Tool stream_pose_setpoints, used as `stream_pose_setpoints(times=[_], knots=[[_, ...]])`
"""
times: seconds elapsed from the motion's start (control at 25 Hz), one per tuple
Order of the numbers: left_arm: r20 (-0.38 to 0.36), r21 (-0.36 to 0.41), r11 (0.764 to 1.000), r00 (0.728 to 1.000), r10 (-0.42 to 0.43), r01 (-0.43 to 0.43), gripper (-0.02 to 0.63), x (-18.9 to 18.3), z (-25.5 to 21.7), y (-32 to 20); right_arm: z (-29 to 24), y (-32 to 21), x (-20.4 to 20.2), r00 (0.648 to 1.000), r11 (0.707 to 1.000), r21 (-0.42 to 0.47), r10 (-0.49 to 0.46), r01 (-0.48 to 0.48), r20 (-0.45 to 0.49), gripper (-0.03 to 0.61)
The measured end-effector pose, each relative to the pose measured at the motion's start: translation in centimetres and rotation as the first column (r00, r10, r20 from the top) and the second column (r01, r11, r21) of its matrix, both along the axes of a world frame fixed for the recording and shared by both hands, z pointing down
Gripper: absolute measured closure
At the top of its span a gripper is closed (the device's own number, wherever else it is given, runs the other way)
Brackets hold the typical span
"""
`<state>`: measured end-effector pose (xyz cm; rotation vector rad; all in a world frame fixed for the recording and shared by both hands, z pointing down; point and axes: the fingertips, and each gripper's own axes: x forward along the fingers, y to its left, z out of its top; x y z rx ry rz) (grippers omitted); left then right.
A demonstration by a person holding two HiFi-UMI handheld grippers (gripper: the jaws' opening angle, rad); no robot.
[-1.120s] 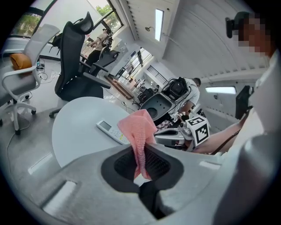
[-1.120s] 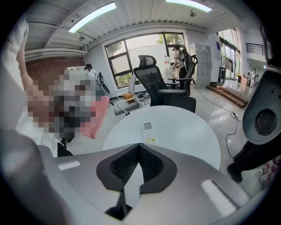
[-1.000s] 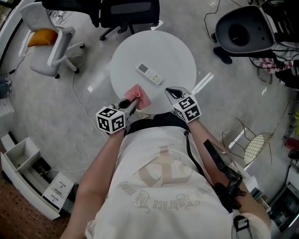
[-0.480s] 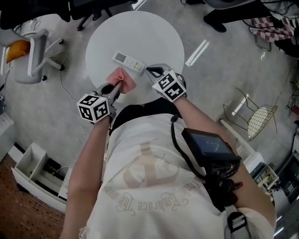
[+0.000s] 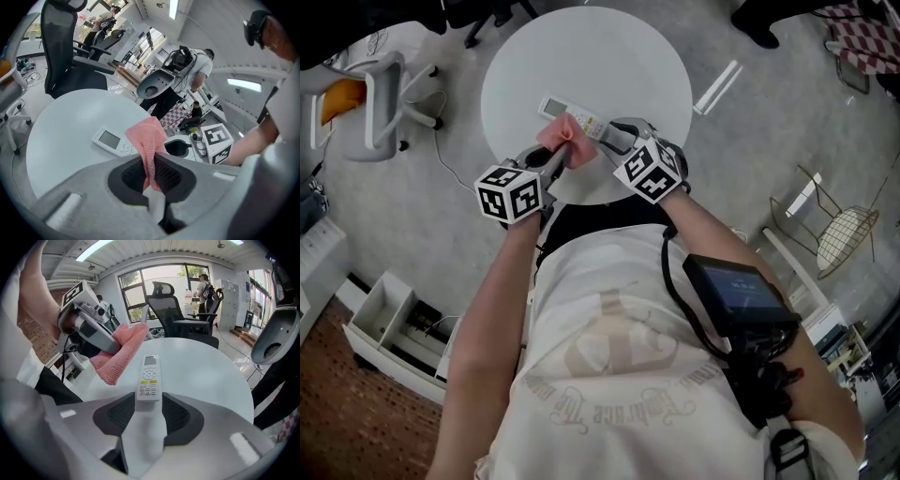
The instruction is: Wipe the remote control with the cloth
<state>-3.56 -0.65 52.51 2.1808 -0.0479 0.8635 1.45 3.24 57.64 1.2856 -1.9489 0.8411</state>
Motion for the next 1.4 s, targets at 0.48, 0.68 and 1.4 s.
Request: stream_pose_setpoints(times=[0.48, 0.68, 1.4], knots=[[0.066, -0.003, 1.0, 0.998, 0.001, -0.001, 0.595, 1.4, 1.3, -1.3, 3.3, -0.5, -1.5, 0.995, 0.995, -0.049, -0.084, 0.081, -0.057, 0.305], [0.122, 0.0, 1.0, 0.992, 0.009, -0.009, 0.595, 1.7, 2.2, -2.0, 3.6, -1.1, -1.2, 0.991, 0.994, -0.041, -0.105, 0.101, -0.088, 0.354], [0.285, -0.037, 0.953, 0.911, 0.298, -0.3, 0.597, 7.0, 6.1, 1.8, 3.3, -1.0, 0.2, 0.961, 0.967, -0.046, -0.255, 0.252, -0.109, 0.368]])
